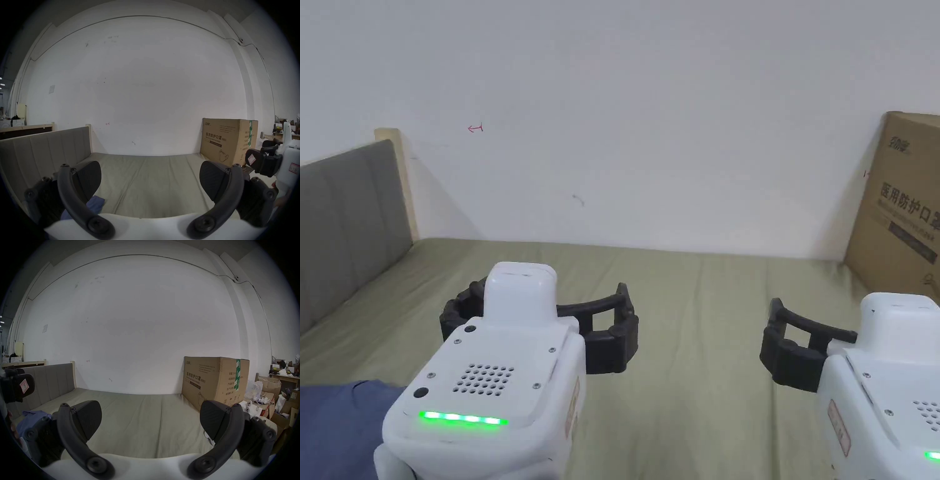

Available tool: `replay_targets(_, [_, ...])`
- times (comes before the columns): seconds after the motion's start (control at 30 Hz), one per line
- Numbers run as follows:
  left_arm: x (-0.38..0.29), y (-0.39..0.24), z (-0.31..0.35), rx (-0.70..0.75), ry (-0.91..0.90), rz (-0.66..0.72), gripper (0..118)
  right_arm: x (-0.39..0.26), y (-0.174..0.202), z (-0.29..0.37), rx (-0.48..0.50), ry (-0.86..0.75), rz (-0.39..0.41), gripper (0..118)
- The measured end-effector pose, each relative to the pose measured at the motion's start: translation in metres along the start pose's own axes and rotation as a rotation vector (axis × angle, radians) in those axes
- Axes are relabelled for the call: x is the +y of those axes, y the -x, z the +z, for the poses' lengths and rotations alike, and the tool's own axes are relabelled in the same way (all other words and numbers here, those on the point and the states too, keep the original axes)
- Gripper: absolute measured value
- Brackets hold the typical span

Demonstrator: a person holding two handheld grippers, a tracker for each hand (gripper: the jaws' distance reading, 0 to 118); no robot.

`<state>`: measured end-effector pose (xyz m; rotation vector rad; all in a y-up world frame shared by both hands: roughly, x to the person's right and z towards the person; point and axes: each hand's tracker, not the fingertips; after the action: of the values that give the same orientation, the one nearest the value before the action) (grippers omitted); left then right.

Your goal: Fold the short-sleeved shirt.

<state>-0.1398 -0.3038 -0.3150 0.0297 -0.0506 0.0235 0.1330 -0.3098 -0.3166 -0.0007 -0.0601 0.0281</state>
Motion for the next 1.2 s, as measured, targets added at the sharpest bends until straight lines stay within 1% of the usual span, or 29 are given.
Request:
replay_targets(0.1, [0.001, 0.000, 0.000, 0.014, -0.010, -0.012, 118, 0.002, 0.000, 0.001, 0.009, 0.000, -0.021, 118])
replay_targets(0.27, [0.004, 0.002, 0.000, 0.014, -0.001, 0.005, 118, 0.002, 0.001, -0.001, 0.008, -0.007, -0.003, 118])
replay_targets(0.37, [0.007, 0.004, -0.001, 0.027, 0.008, 0.048, 118, 0.002, 0.003, 0.000, 0.006, -0.013, 0.008, 118])
replay_targets(0.43, [0.008, 0.009, -0.004, 0.002, 0.028, 0.096, 118, 0.002, 0.003, 0.000, 0.013, -0.009, 0.008, 118])
replay_targets(0.53, [0.008, 0.011, -0.007, 0.000, 0.049, 0.119, 118, 0.003, 0.003, -0.001, 0.025, -0.002, -0.017, 118])
replay_targets(0.67, [0.006, 0.011, -0.007, -0.002, 0.052, 0.113, 118, 0.002, 0.003, -0.002, 0.027, -0.002, -0.022, 118])
replay_targets(0.87, [0.006, 0.008, -0.005, 0.007, 0.036, 0.071, 118, 0.003, 0.006, 0.000, 0.026, -0.017, 0.005, 118])
replay_targets(1.2, [0.012, 0.009, -0.002, -0.012, 0.022, 0.074, 118, 0.004, 0.006, 0.002, 0.016, -0.019, -0.002, 118])
